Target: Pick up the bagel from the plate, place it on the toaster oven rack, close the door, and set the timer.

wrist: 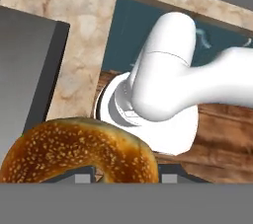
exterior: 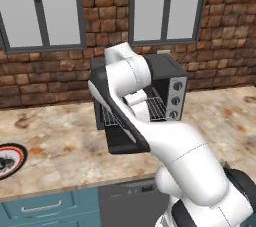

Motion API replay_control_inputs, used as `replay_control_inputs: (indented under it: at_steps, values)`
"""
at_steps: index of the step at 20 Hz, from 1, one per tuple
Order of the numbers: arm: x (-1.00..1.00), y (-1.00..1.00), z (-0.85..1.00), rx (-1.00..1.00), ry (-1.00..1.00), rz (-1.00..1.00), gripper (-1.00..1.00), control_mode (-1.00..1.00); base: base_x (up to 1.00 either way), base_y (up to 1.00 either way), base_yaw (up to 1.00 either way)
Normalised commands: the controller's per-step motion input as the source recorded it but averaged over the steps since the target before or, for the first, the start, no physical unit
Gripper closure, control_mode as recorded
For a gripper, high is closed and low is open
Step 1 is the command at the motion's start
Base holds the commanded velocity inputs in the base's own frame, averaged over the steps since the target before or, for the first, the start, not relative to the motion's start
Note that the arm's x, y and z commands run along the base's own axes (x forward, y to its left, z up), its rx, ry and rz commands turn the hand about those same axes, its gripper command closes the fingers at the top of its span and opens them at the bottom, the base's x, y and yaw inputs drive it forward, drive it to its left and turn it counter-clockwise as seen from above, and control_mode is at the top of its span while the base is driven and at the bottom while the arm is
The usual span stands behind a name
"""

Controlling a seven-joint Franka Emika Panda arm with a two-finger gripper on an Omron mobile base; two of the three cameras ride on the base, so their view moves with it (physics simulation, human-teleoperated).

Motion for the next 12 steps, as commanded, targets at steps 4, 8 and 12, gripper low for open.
replay_control_inputs:
  at_steps: [4, 8, 12]
  values:
    - [0.00, -0.88, 0.02, 0.04, -0.20, 0.00, 1.00, -1.00, 0.00, 0.00, 0.00]
    - [0.08, -0.66, 0.01, 0.15, -0.06, 0.05, 1.00, -1.00, 0.00, 0.00, 0.00]
    - [0.25, -0.50, 0.01, 0.16, 0.00, 0.14, 1.00, -1.00, 0.00, 0.00, 0.00]
